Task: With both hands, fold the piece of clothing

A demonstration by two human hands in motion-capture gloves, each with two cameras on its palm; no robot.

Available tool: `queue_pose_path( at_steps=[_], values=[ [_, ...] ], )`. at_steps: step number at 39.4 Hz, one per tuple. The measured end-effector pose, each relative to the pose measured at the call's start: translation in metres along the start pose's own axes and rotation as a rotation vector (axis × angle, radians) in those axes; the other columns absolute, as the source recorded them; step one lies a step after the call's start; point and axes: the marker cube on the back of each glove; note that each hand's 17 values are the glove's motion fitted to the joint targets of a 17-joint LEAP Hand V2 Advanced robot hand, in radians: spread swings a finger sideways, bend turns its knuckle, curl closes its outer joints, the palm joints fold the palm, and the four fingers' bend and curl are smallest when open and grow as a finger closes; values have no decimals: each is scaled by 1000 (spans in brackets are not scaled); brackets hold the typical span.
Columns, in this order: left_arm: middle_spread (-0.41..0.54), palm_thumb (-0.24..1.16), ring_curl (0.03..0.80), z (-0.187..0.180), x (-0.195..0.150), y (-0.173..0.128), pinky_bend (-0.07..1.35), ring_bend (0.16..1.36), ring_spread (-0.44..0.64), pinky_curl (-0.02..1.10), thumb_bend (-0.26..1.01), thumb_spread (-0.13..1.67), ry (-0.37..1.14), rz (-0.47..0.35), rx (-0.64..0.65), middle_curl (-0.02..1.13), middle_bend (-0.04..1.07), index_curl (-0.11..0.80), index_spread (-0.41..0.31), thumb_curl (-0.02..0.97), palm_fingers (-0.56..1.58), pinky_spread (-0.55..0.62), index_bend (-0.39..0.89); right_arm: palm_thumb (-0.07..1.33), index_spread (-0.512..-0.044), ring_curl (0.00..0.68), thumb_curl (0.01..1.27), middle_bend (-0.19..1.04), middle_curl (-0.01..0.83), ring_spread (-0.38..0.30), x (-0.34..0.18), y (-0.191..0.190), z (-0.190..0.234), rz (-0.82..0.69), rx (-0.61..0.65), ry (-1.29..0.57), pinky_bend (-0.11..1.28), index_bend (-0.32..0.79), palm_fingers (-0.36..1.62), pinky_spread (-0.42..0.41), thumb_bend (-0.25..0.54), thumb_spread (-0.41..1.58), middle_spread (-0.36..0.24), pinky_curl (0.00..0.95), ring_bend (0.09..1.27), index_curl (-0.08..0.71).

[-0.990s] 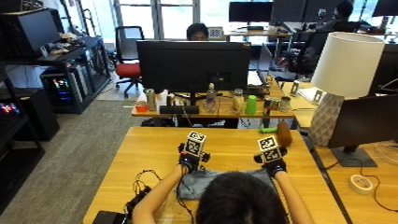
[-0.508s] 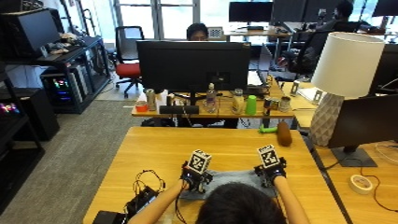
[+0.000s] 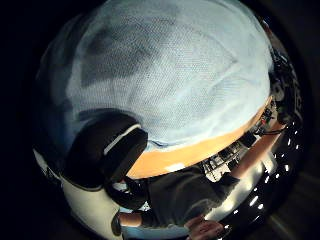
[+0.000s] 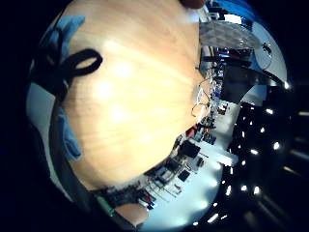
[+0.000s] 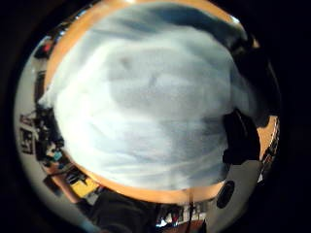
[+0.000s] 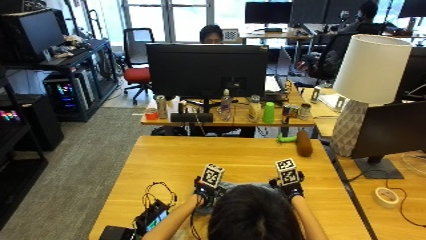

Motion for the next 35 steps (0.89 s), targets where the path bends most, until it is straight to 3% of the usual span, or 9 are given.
queue_pose_path(
  at_steps=[4, 10, 19, 28, 32, 35],
  values=[
    [115, 207, 382, -1, -1, -4, 627, 546, 257, 422, -35, 1074, 8, -21, 38, 222, 133, 350, -86, 319, 98, 241, 116, 1069, -289, 424, 352, 214, 395, -232, 1, 4, 0, 36, 45, 16, 710, 82, 1076, -253, 122, 1173, -130, 369, 730, 157],
    [133, 195, 376, -3, -2, -3, 638, 576, 285, 411, -29, 1051, 18, 1, 78, 223, 150, 333, -79, 305, 70, 263, 131, 1126, -271, 457, 371, 244, 429, -240, -1, 4, -2, 39, 39, 28, 688, 117, 1216, -315, 118, 1110, -139, 388, 759, 198],
    [112, 207, 354, -14, -9, 11, 537, 561, 256, 369, -22, 1042, 37, 27, 124, 242, 175, 357, -71, 292, 148, 285, 195, 1156, -257, 458, 403, 298, 463, -232, 17, 8, -12, 38, -113, 71, 647, 146, 1261, -337, 82, 1018, -144, 387, 734, 245],
    [101, 213, 344, -31, -32, 20, 508, 550, 236, 358, -23, 1037, -31, -15, 169, 253, 158, 364, -70, 280, 160, 269, 171, 1129, -251, 456, 442, 334, 485, -236, 40, 37, -47, 92, -269, -197, 616, 137, 1240, -332, 11, 917, -147, 389, 708, 277],
    [110, 205, 342, -48, -51, -19, 511, 550, 249, 359, -26, 1038, -53, 50, 294, 252, 153, 363, -65, 275, 150, 270, 165, 1086, -246, 457, 480, 338, 489, -237, 42, 34, -77, 57, -208, -289, 606, 124, 1206, -325, -28, 786, -147, 392, 698, 283],
    [116, 206, 339, -61, -62, -5, 512, 551, 256, 359, -23, 1044, -67, 36, 364, 251, 150, 362, -63, 272, 149, 270, 166, 1085, -260, 468, 509, 383, 504, -239, 37, 8, -90, 4, -150, -371, 638, -8, 1144, -322, -25, 714, -150, 403, 732, 234]
  ],
)
